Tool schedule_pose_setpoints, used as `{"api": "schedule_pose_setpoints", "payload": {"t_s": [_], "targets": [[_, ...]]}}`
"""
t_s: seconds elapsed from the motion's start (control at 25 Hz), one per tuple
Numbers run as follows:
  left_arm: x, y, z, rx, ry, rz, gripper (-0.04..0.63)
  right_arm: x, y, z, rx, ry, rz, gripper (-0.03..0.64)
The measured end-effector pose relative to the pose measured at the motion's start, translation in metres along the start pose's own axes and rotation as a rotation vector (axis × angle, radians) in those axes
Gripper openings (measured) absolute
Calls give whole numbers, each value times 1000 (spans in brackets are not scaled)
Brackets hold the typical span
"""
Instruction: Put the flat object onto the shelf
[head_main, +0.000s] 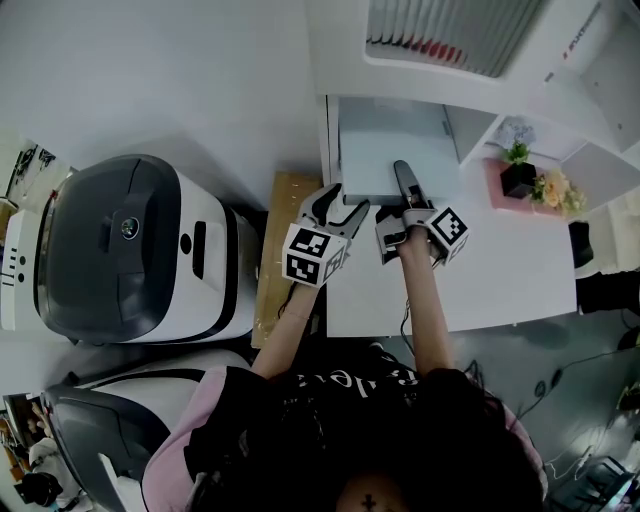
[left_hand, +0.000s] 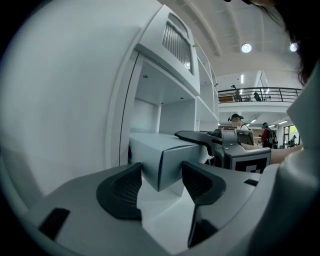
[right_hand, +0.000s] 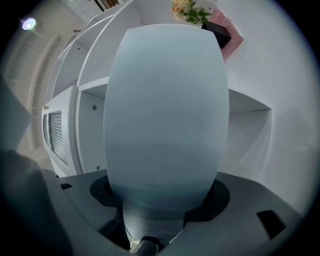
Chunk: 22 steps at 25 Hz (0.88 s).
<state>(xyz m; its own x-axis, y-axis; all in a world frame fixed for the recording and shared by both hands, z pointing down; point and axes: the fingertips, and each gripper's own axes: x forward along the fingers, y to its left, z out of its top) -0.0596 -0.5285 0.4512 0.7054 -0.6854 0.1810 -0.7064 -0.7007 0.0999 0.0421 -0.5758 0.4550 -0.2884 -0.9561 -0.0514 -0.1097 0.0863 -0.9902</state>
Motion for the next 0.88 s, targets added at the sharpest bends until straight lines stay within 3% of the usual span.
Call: {"api": "schedule_pose_setpoints", "payload": {"t_s": [0.28, 0.56, 0.88], "targets": [[7, 6, 2, -8, -13, 27, 255, 9, 1, 1, -20, 54, 12, 318], [8, 8, 1, -44, -18, 28, 267, -18, 1, -7, -36, 81, 19, 318], [6, 8, 1, -67, -19, 32, 268, -57, -1, -19, -116, 163, -39, 316]]}}
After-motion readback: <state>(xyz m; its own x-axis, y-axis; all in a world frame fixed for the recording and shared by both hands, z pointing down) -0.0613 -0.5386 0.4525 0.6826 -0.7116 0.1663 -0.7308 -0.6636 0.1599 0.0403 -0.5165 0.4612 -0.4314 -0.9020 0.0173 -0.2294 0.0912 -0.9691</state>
